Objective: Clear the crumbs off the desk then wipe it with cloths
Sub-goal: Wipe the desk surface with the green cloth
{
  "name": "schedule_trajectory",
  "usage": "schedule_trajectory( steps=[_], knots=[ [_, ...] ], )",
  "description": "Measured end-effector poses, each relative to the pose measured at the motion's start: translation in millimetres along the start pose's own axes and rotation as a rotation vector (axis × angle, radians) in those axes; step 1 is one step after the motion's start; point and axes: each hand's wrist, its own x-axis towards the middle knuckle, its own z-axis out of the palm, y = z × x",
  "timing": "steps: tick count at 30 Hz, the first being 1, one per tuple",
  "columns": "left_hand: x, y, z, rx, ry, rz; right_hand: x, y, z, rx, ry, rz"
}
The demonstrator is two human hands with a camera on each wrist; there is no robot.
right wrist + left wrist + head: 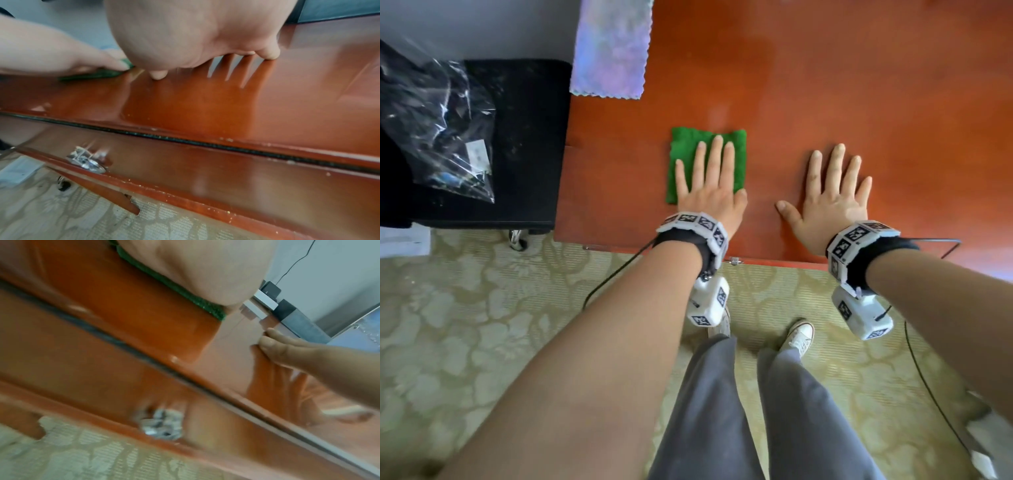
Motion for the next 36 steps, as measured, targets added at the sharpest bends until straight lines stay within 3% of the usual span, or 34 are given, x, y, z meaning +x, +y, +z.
schedule_trajectory(
  steps=[4,9,17,20,23,28,32,36],
  knots=[
    [20,22,0,-0.043,-0.001,-0.002,1,0,1,-0.008,0.003,-0.006],
    [18,-9,-3,-0.055,0.006,0.018,1,-1,-2,-0.018,-0.022,0.007],
    [7,-143,-23,-0.116,-0.009,-0.347,1,-2,-6,-0.028,-0.052,0.014],
    [8,-146,-20,-0.114,0.026,-0.379,0,-3,-6,-0.017,-0.052,0.010],
    [11,-116,-16,-0.111,0.033,-0.416,0,-3,-6,-0.001,-0.049,-0.002],
    [-1,-26,-3,-0.037,0.027,-0.157,-1,0,-10,0.027,-0.066,-0.007],
    [-39,46,16,-0.034,-0.013,0.079,-1,20,-17,0.188,-0.063,-0.067],
    [-54,39,16,-0.052,-0.074,0.220,-8,61,-18,0.330,-0.065,-0.154]
  ],
)
